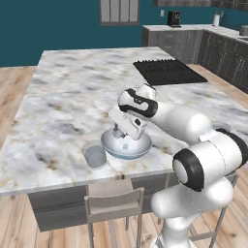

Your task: There are four ice cubes in the ice bowl. Place two ice cubes in each glass of water.

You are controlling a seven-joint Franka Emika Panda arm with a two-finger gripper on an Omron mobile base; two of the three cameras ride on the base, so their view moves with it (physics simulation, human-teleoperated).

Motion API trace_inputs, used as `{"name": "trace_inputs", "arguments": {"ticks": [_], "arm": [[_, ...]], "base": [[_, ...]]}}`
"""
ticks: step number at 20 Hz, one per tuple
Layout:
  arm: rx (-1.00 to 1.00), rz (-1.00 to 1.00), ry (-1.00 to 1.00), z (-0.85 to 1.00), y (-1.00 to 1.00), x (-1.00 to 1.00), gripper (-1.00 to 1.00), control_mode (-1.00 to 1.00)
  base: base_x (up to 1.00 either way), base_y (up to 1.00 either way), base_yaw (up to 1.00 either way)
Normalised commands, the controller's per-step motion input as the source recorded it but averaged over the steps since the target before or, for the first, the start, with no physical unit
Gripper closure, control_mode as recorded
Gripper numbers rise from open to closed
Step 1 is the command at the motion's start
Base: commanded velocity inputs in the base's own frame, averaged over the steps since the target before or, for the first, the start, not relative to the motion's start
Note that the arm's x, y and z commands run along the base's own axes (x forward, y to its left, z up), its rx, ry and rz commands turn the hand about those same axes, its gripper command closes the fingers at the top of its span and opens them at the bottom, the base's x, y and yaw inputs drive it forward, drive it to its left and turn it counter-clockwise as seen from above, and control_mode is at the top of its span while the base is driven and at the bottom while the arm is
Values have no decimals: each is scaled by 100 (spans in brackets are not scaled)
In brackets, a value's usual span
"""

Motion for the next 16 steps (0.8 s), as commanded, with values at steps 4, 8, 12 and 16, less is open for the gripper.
{"name": "trace_inputs", "arguments": {"ticks": [4, 8, 12, 16], "arm": [[-5, 7, -31, 1, 39, -16, 100, -100], [-6, 13, -3, 18, 0, 0, 100, -100], [-16, 15, 7, 13, 5, 11, 100, -100], [-30, 10, 21, 22, 34, 18, 100, -100]], "base": [[0, 0, 0], [0, 0, 0], [0, 0, 0], [0, 0, 0]]}}
